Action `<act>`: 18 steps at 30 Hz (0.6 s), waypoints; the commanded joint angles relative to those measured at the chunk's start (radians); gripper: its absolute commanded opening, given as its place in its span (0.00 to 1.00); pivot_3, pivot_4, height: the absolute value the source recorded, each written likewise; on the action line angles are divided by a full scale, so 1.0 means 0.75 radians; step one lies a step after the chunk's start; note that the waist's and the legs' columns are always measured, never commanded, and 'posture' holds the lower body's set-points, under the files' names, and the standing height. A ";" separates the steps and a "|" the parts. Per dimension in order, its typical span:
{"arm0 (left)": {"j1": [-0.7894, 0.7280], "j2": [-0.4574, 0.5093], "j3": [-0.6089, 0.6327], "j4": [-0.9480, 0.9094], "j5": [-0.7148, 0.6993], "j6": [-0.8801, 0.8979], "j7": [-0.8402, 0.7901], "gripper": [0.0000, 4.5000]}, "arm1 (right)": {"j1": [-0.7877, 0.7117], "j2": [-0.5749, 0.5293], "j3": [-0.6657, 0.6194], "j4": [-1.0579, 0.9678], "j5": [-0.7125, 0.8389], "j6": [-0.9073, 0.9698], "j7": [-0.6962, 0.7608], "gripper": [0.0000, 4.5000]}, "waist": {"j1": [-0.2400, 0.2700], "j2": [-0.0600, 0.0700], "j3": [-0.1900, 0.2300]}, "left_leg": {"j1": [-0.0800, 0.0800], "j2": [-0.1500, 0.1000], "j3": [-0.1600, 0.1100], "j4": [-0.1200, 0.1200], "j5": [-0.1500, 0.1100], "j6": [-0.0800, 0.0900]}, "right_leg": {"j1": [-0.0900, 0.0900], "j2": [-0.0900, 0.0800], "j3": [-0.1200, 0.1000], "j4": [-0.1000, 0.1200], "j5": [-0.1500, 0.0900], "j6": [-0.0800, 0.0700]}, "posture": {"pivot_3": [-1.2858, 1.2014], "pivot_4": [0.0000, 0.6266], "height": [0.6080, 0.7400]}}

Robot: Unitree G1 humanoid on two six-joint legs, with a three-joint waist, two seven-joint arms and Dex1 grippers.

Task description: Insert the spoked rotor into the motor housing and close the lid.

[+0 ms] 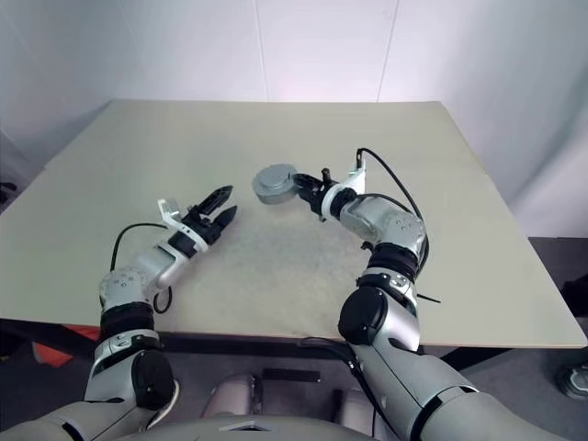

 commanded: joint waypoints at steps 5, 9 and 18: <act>-0.093 0.002 0.022 0.087 -0.186 0.115 -0.029 0.99 | -0.024 0.054 0.090 -0.146 0.214 0.112 -0.027 0.27 | 0.002 0.000 0.000 | -0.001 0.000 -0.001 0.001 0.000 0.000 | 0.000 0.000 0.000 0.001 0.000 0.000 | 0.52 0.00 1.00; -0.143 0.014 0.006 0.188 -0.165 0.106 -0.078 0.99 | 0.001 0.082 0.131 -0.213 0.298 0.164 -0.054 0.27 | 0.003 0.000 0.000 | -0.001 0.000 -0.001 0.001 0.000 0.000 | 0.000 0.000 0.000 0.000 0.000 0.001 | 0.52 0.00 1.00; -0.226 -0.004 -0.098 0.310 -0.055 0.079 -0.230 0.99 | 0.059 0.081 0.229 -0.280 0.417 0.171 -0.093 0.27 | 0.004 0.000 0.000 | -0.001 0.000 -0.001 0.001 0.000 0.000 | 0.000 0.000 0.000 0.000 0.001 0.001 | 0.52 0.00 1.00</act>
